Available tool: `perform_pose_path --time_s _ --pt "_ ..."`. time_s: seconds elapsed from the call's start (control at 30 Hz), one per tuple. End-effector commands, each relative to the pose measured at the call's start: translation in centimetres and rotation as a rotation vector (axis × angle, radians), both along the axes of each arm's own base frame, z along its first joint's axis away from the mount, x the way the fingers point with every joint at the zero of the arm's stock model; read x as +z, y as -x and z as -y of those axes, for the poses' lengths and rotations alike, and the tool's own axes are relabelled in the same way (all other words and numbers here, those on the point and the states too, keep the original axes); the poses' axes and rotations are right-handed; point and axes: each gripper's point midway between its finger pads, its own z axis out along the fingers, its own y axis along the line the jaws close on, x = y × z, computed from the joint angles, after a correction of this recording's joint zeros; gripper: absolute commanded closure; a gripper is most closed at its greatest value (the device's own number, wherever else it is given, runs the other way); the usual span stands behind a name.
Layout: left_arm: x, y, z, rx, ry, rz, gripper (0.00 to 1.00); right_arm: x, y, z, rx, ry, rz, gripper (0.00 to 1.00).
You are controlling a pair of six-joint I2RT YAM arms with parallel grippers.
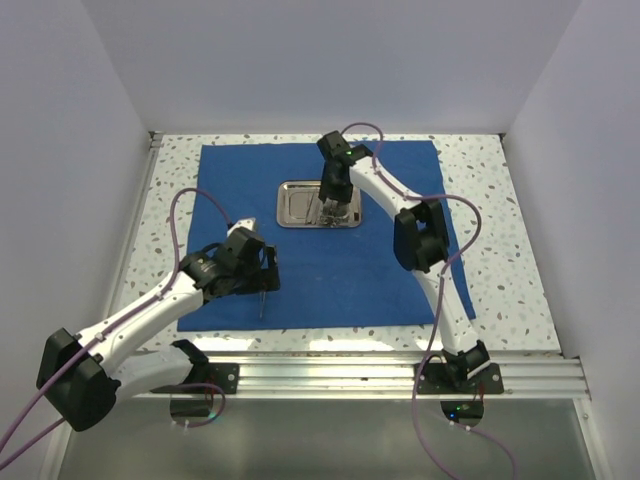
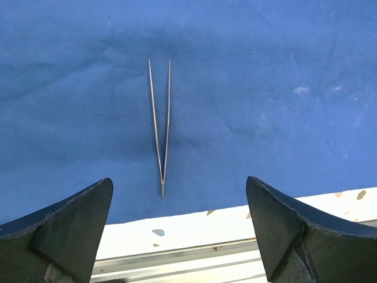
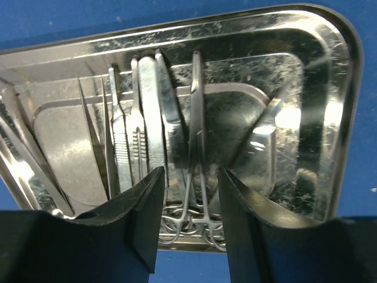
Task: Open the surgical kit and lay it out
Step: Place the medical item in the surgical kit, then pick up the medical item from the container.
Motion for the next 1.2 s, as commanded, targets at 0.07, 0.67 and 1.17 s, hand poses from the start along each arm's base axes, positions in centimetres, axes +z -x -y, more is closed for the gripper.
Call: perform_pose_path --time_s 0.07,0.67,1.17 --pt "1.3 -0.3 -0.7 -0.006 -0.032 0.034 0.02 -3.5 1.8 -1.0 -0.002 0.071 -0.062 0.58" --pt "2.2 -0.6 -0.6 -0.021 -0.02 0.073 0.02 -5.8 5.6 1.2 0.023 0.259 -0.182 1.0" --pt "3.2 -2.2 0.1 -0.019 -0.023 0.113 0.02 10.8 4.8 -0.5 0.008 0.008 0.085 1.0"
